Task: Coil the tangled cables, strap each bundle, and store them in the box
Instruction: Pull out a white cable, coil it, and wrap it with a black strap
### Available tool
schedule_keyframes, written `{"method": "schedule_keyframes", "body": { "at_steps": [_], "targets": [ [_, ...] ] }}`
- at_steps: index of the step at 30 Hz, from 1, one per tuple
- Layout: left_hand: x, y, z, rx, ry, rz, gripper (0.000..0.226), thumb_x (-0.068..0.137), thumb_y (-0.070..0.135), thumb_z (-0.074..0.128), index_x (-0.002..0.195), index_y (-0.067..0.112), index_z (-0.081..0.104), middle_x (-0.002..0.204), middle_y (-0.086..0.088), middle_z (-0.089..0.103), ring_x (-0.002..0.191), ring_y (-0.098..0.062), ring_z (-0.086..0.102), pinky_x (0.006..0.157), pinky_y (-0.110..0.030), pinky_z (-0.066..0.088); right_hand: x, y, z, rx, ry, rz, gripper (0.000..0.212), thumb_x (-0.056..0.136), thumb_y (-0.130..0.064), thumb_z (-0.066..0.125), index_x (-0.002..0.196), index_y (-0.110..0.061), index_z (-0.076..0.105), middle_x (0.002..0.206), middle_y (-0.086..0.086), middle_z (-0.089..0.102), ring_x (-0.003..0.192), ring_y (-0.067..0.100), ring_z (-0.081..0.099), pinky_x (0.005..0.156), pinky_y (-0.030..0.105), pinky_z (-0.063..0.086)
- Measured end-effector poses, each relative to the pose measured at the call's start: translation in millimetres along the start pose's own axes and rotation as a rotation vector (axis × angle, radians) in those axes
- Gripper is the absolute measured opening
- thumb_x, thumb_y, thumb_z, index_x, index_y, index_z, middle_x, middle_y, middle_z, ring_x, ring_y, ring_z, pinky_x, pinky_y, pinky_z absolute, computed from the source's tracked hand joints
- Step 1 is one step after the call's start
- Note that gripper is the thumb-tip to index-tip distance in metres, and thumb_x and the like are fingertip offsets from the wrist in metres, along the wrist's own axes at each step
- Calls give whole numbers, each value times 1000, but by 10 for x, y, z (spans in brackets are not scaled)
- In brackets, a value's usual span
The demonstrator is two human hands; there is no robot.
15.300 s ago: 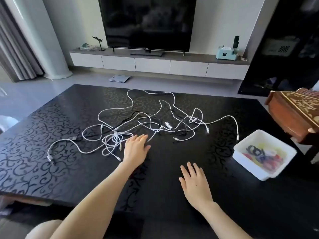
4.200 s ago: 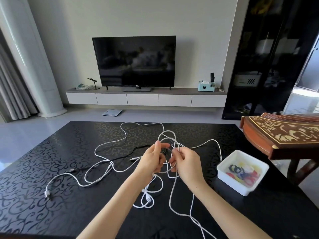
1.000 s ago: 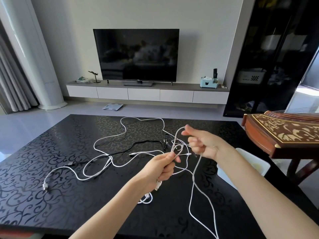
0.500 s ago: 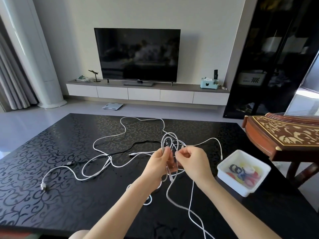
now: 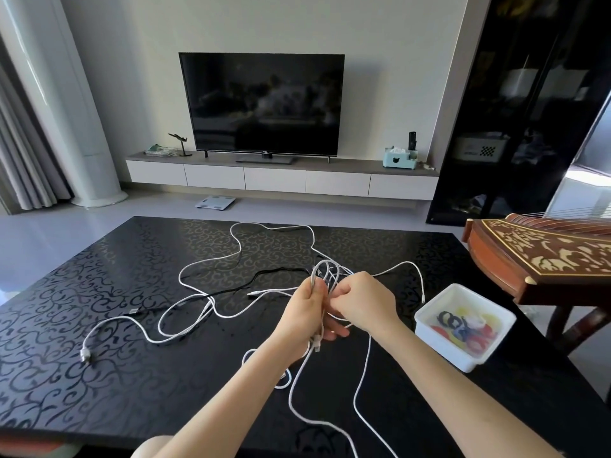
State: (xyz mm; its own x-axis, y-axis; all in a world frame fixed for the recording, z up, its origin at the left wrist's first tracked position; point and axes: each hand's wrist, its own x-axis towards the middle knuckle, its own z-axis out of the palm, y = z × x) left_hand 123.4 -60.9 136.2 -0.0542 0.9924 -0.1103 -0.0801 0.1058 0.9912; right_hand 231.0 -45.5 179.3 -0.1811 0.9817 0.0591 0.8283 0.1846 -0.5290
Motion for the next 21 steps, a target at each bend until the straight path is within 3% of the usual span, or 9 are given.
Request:
{"method": "schedule_keyframes", "body": {
  "at_steps": [2,5,7,10,12,14,16,18,21],
  "targets": [
    [52,15,-7,36,76,2,31,104,34,28,83,14,38,45,-2,54,34,-17,45,30,-15,22,-23,9,13,-58,92,-81,20,80,-32,61,61,-27,68,56,-8,61,59,7,56,54,22,39],
    [149,77,-58,-183,113,-30,30,104,25,28,78,14,38,45,0,42,29,-8,29,31,-12,16,-76,174,65,183,295,-126,9,83,-27,63,76,-28,69,61,-13,60,63,3,57,61,21,43],
    [210,148,-94,-383,94,-37,34,105,28,27,76,14,40,40,5,33,28,-5,23,31,-12,12,-133,292,140,479,141,-59,10,89,-24,60,86,-26,69,79,-10,70,83,7,65,85,29,50],
    [295,289,-136,-712,29,-83,40,104,36,26,75,13,43,39,8,26,28,-3,19,30,-16,11,-290,374,343,811,-331,35,22,93,-33,55,110,-23,65,105,-10,71,108,4,61,110,32,33],
    [343,370,-167,-874,2,-88,42,103,39,26,74,13,44,41,8,25,28,-4,20,30,-16,13,-374,361,489,808,-530,-12,38,95,-45,45,127,-25,54,115,-12,67,114,-2,55,105,22,28],
    [378,442,-207,-975,0,-69,41,102,39,28,75,13,45,41,7,25,28,-5,21,29,-17,14,-425,324,613,762,-580,-80,37,98,-45,40,127,-24,51,108,-11,68,104,-4,61,89,11,34],
    [408,504,-285,-999,35,-32,38,101,39,34,76,13,45,43,7,26,30,-5,20,29,-17,17,-431,305,687,773,-478,-105,27,100,-28,45,117,-12,58,85,-3,69,78,7,66,74,10,44],
    [439,583,-420,-949,117,9,32,99,33,44,75,14,44,45,7,27,32,-5,20,31,-17,17,-386,387,705,774,-325,-89,21,99,-17,47,102,-5,64,65,0,62,61,12,58,64,17,49],
    [450,677,-683,-561,291,154,24,93,12,58,73,14,44,44,9,31,33,-3,23,33,-15,19,-327,638,606,613,-144,-105,14,94,-17,56,88,-11,68,53,-6,54,51,7,49,60,29,47]
  ]
}}
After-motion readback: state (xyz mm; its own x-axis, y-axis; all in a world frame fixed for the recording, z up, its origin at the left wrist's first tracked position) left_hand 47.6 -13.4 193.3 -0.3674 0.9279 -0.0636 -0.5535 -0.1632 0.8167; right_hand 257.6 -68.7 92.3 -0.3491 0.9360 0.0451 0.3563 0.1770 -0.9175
